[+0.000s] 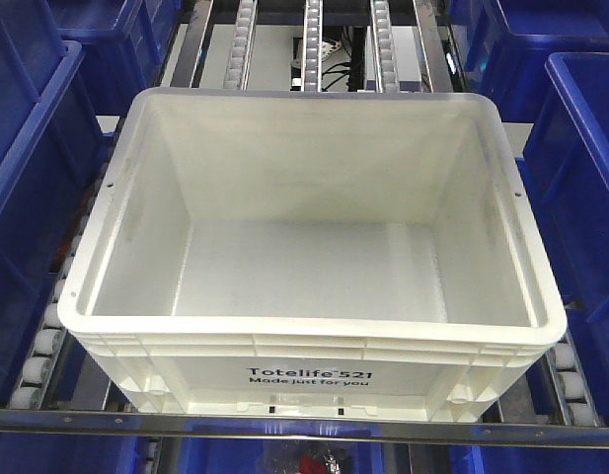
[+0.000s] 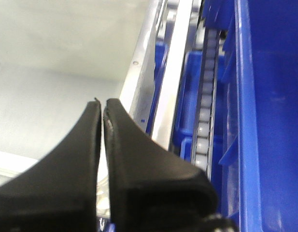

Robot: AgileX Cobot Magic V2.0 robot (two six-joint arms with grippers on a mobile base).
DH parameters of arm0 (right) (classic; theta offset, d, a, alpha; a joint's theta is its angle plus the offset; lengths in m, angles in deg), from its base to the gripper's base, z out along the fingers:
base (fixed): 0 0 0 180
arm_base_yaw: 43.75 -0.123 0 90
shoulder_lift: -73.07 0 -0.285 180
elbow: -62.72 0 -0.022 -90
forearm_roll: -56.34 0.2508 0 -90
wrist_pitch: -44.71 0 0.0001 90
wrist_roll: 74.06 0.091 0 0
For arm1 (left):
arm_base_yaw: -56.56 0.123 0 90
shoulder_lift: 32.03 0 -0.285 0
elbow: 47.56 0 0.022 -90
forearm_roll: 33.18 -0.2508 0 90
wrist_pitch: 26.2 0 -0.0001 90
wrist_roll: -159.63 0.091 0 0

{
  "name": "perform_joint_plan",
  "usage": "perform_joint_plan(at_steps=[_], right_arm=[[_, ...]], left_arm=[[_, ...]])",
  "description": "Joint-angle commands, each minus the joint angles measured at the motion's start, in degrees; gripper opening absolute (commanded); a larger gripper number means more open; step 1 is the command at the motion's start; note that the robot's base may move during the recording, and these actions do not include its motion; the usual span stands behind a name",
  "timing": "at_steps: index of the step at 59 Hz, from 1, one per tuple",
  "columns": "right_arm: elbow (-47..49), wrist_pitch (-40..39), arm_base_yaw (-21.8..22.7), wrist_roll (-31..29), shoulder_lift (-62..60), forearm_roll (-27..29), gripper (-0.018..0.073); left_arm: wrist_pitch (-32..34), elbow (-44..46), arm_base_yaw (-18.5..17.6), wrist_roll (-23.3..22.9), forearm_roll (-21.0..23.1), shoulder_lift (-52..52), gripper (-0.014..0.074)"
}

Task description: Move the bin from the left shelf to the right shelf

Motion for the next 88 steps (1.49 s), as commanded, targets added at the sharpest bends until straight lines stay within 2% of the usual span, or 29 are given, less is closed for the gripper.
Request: perform_joint_plan(at_steps=[1, 8, 14, 32, 39, 48, 56, 62, 68, 72, 77, 88], right_arm=[[4.5, -2.2, 0.0, -0.6, 4.6, 0.5, -0.0007], [6.8, -3.7, 0.0, -0.6, 9.6, 0.6, -0.0007], [6.8, -5.2, 0.0, -0.4, 12.4, 1.6, -0.0007], [6.8, -7.2, 0.0, -0.4, 13.5, 2.0, 0.0001], [6.8, -7.6, 0.0, -0.4, 13.5, 2.0, 0.0039], [6.8, -7.7, 0.0, -0.6, 13.5, 1.9, 0.0176], [6.8, -7.9, 0.0, -0.6, 13.5, 1.4, 0.0403], [6.8, -8.2, 0.0, -0.6, 13.5, 0.5, 0.0601], [6.8, -8.2, 0.0, -0.4, 13.5, -1.0, 0.0723], [6.8, -8.2, 0.0, -0.2, 13.9, -1.3, 0.073], [6.8, -8.2, 0.0, -0.2, 14.0, -1.3, 0.0722], [6.8, -8.5, 0.0, 0.1, 16.8, -1.2, 0.069]], left_arm=[[3.2, 3.0, 0.1, 3.4, 4.9, -3.1, -0.0006], [3.3, 3.2, 0.1, 4.0, 9.4, -6.9, -0.0006], [3.2, 3.2, 0.1, 4.0, 11.4, -8.8, -0.0006], [4.4, 3.2, 0.1, 4.2, 11.4, -9.2, 0.0], [4.4, 3.2, 0.1, 4.2, 11.4, -9.2, 0.0027], [4.4, 3.2, 0.1, 4.2, 11.4, -9.6, 0.0094], [4.6, 3.2, 0.1, 4.2, 11.4, -10.9, 0.0187], [4.6, 3.2, 0.1, 4.2, 11.3, -11.8, 0.0298], [4.7, 3.2, 0.1, 4.2, 11.4, -12.9, 0.0405], [5.0, 3.2, 0.1, 4.2, 11.4, -14.1, 0.0474], [5.1, 3.2, 0.1, 4.0, 11.6, -15.4, 0.0517], [7.4, 3.3, 0.1, 4.0, 13.1, -18.6, 0.0524]])
